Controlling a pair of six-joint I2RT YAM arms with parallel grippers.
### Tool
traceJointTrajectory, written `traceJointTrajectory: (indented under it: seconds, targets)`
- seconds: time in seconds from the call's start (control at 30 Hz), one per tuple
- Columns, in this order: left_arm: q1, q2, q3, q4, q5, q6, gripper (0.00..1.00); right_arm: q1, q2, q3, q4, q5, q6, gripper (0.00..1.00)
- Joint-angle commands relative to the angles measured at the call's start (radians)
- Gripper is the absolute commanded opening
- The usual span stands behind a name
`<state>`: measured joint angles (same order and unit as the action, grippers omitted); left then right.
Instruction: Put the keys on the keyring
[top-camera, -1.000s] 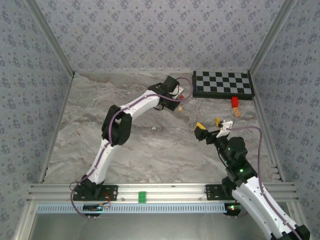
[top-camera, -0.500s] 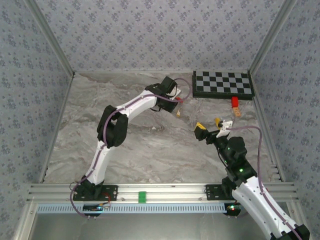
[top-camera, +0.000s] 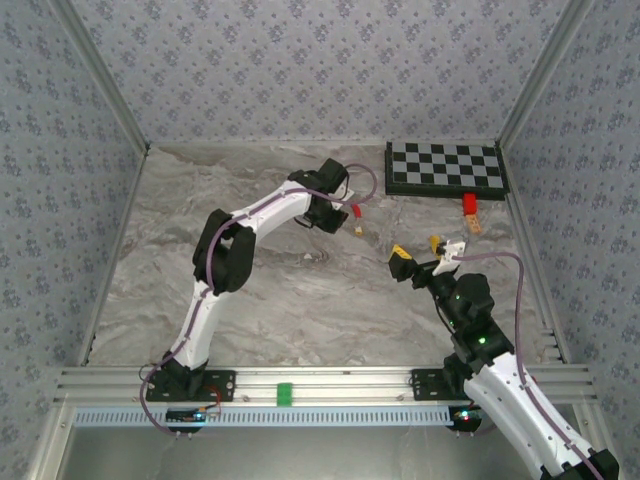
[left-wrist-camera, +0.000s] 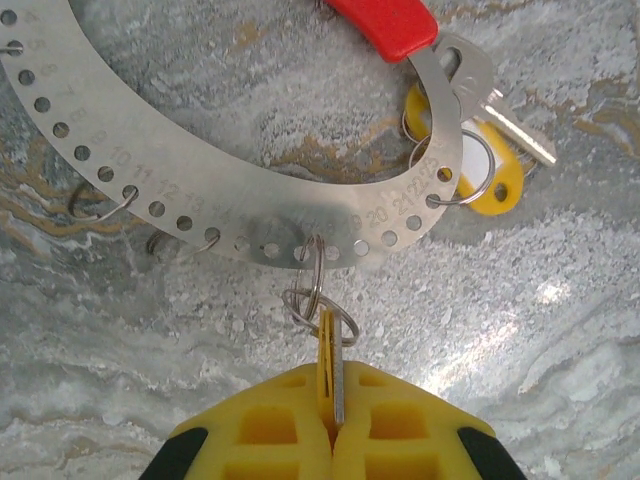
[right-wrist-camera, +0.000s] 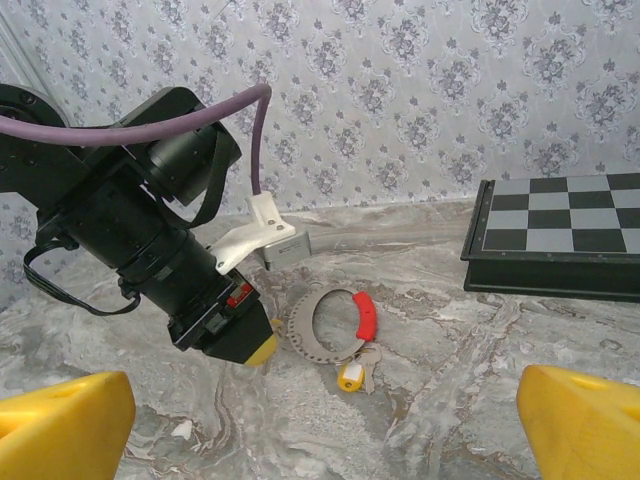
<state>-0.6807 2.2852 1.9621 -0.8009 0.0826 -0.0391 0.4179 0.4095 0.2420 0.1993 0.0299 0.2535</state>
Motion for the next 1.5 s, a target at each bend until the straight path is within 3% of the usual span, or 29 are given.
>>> traceJointTrajectory:
  seconds: [0.0,0.4,0.87,1.27,1.3,1.43,1.47]
  targets:
    - [0.011,-0.007,0.0,-0.059,0.033,-0.012,0.0,-0.008,0.0,-0.005,0.033,-0.009,0.012,0.99]
    - [0.03,0.008,-0.031,-0.114,0.063,-0.003,0.03,-0.011,0.003,-0.007,0.038,-0.02,0.016,0.99]
    - [0.048,-0.023,-0.113,-0.112,0.068,0.002,0.19,-0.016,0.002,-0.007,0.039,-0.027,0.02,0.99]
    - [0.068,-0.142,-0.25,-0.093,0.057,-0.009,0.18,-0.019,0.003,-0.007,0.04,-0.03,0.023,0.99]
    - [0.067,-0.152,-0.259,-0.091,0.058,-0.009,0.19,-0.018,0.002,-0.007,0.042,-0.031,0.024,0.99]
    - [0.07,-0.202,-0.302,-0.057,0.073,-0.023,0.43,-0.019,0.003,-0.007,0.045,-0.034,0.025,0.99]
    - [0.072,-0.217,-0.312,-0.044,0.084,-0.027,0.44,-0.019,0.002,-0.007,0.045,-0.034,0.025,0.99]
